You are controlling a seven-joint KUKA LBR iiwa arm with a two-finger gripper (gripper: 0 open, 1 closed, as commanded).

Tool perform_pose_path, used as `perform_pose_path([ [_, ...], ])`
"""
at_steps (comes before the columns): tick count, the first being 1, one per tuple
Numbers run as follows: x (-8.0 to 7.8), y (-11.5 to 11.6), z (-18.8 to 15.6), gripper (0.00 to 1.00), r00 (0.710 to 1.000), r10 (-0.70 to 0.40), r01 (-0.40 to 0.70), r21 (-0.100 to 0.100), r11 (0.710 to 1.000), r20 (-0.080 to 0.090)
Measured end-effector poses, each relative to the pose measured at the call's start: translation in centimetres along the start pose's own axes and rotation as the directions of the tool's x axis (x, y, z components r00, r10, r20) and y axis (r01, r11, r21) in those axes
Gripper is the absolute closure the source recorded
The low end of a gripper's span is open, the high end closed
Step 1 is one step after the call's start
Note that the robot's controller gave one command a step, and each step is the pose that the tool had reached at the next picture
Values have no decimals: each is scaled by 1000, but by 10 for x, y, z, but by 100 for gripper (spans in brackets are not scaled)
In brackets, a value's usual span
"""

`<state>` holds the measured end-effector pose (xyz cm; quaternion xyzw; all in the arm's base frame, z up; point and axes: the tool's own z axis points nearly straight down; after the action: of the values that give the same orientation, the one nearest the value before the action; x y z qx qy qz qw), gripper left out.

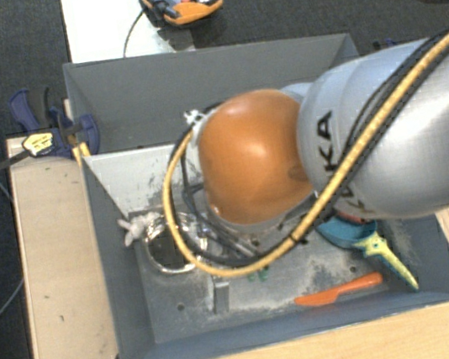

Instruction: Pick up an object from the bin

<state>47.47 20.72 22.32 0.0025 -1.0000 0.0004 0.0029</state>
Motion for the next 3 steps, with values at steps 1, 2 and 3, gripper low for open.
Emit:
perform_pose_path([
  [1, -2, -2, -4, 0, 1000, 6, -6, -2, 1000, 7],
  [2, -53, -23, 83, 0, 1000, 0, 0, -4, 1000, 12],
  [3, -96, -18, 141, 0, 985, -169, 170, -4, 986, 22],
])
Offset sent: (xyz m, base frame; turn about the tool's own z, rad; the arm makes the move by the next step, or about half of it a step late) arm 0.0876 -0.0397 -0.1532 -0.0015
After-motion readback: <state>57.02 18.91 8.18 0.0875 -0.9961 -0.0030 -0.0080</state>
